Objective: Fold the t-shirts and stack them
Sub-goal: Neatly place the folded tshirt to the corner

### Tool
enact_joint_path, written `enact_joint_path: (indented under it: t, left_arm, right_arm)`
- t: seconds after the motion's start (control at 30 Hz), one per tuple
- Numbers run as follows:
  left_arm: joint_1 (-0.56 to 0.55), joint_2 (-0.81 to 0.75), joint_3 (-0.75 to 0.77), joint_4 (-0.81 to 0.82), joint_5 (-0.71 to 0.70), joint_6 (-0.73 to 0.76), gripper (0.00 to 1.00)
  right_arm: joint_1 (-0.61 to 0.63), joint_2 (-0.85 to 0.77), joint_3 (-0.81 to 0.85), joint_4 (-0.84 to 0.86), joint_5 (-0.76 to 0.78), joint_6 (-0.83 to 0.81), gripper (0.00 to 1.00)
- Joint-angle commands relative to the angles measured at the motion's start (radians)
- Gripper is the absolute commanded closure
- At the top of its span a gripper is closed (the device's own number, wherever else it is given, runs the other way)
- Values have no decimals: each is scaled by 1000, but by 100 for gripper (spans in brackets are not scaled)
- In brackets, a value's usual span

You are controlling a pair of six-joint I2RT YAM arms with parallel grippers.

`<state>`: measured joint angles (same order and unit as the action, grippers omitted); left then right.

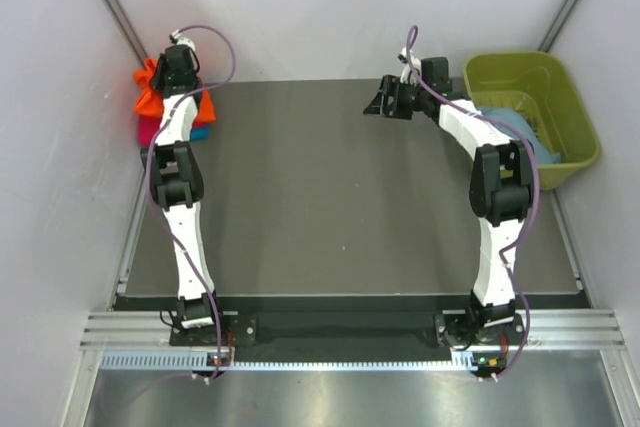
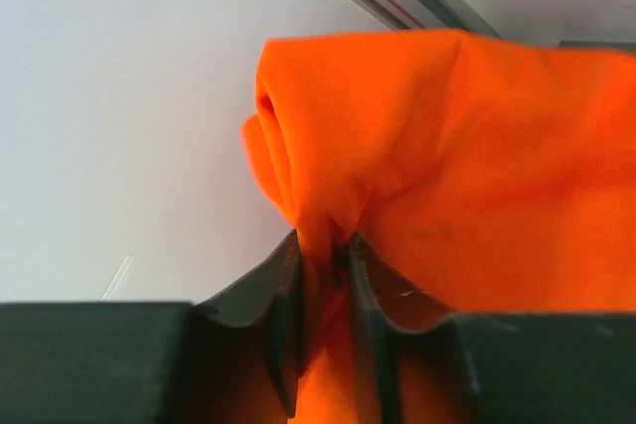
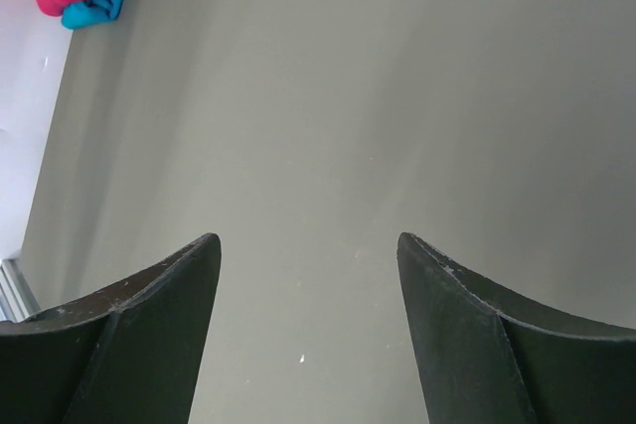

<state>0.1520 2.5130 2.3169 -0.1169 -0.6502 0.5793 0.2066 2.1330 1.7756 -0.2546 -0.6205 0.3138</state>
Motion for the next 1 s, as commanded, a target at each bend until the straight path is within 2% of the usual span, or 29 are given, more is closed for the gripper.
enact_joint_path:
  t: [0.0,0.07,0.1,0.17,0.2,0.33,0.43,0.5,0.53,0.57,0.6,0.63,0.7,0.8,0.83,0.97]
  left_arm:
    - [-3,15,0,109,-35,40,69]
    - [-9,12,-31,209,-94,72,49]
    - [-12,7,-46,233,-109,86,29]
    - [-29,-11,-44,345,-187,128,16]
    - [-38,-20,-25,376,-201,135,13]
    - [-130,-86,27,428,-183,159,9]
    - [-230,-204,16,321,-144,85,8]
    - [-273,-262,-30,147,-79,-53,4]
    - [-308,-329,-57,88,-47,-167,1]
    - [-322,-362,-89,44,-25,-247,1]
    - [-333,-390,-120,-107,54,-341,1]
    - [-347,-431,-128,-174,116,-472,1]
    - [-376,-471,-198,-271,199,-554,1]
    - [-388,-562,-298,-315,369,-578,1]
    - [-387,-597,-310,-317,391,-625,1]
    - [-384,-651,-330,-334,466,-560,1]
  right_arm:
    - [10,-39,1,25,-1,-24,28]
    - [14,-38,2,25,-1,-24,28]
    - [14,-35,1,25,-1,-24,28]
    - [17,-35,1,26,-1,-27,28]
    - [19,-36,1,26,4,-28,28]
    - [24,-41,1,18,22,-36,27]
    - [22,-71,5,-3,96,-74,24]
    - [24,-105,8,-24,209,-120,23]
    - [25,-119,8,-29,256,-131,20]
    - [27,-133,5,-35,318,-139,9]
    - [31,-151,5,-46,464,-143,1]
    - [36,-159,8,-69,532,-150,0]
    - [40,-198,-14,-74,716,-154,0]
    - [39,-254,-36,-107,846,-185,0]
    - [40,-269,-39,-138,864,-191,0]
    - [39,-340,-48,-248,916,-199,0]
